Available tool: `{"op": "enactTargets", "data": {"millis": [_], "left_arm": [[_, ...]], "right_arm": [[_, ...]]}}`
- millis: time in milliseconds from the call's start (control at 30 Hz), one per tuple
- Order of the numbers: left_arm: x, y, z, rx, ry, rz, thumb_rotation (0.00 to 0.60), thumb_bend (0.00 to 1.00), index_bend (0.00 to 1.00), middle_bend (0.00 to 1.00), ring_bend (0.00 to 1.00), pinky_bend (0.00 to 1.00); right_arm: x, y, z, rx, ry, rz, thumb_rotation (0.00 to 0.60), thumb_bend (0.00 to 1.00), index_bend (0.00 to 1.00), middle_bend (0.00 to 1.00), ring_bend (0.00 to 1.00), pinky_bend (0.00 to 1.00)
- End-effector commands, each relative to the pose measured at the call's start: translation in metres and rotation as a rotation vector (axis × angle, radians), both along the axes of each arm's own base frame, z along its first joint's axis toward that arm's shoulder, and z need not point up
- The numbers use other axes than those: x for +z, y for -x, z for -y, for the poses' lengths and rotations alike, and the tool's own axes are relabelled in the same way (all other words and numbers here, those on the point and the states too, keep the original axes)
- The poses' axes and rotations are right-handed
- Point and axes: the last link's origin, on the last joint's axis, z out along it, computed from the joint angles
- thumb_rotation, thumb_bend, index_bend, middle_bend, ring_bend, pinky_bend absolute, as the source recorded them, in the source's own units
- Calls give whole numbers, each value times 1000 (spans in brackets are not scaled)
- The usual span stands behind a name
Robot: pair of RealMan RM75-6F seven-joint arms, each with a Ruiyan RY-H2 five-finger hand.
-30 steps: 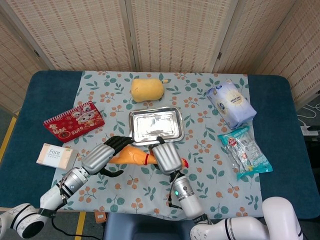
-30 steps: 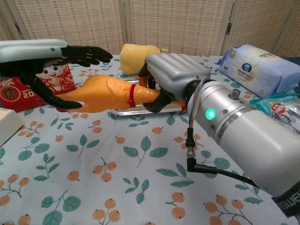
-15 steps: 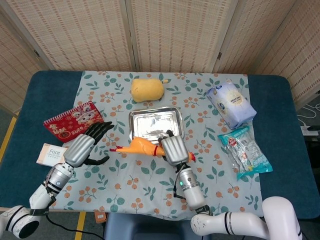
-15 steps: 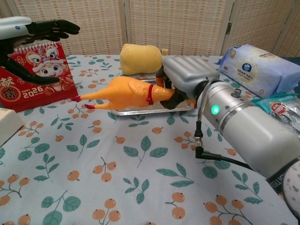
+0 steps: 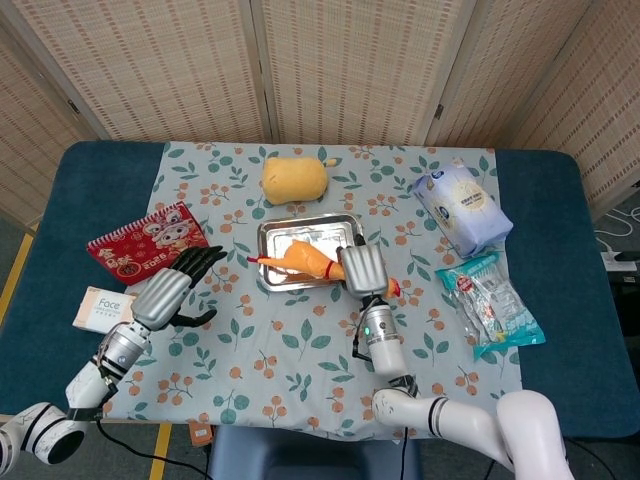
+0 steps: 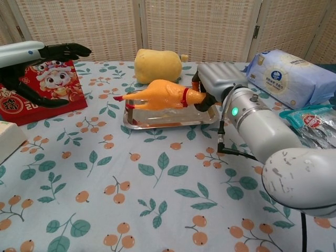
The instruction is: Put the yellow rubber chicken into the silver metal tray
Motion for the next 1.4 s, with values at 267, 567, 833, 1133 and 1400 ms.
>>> {"op": "enactTargets", "data": {"millis": [267, 567, 833, 1133, 1400], "left_arm": [[-5, 5, -15, 33, 2, 5, 600, 290, 0, 0, 0, 15], [-10, 10, -22, 55, 14, 2, 600, 293, 0, 0, 0, 15], [-12, 8, -21, 54, 33, 6, 600, 294, 0, 0, 0, 16], [-10, 7, -21, 68, 39, 12, 600, 295, 0, 0, 0, 16], [-4, 2, -14, 55, 34, 11, 600, 293, 0, 0, 0, 16]], "right_arm": [[-25, -15, 21, 44, 26, 86, 600, 369, 904, 621, 732, 986], [-33, -2, 28, 60, 25, 6, 600, 349, 546, 478, 420, 604], [-26, 2, 38, 47, -32, -7, 600, 178, 0, 1, 0, 135], [-12, 3, 44, 31, -120, -35, 600, 6, 0, 0, 0, 0], [33, 1, 24, 20, -288, 134, 600, 0, 0, 0, 0, 0]]}}
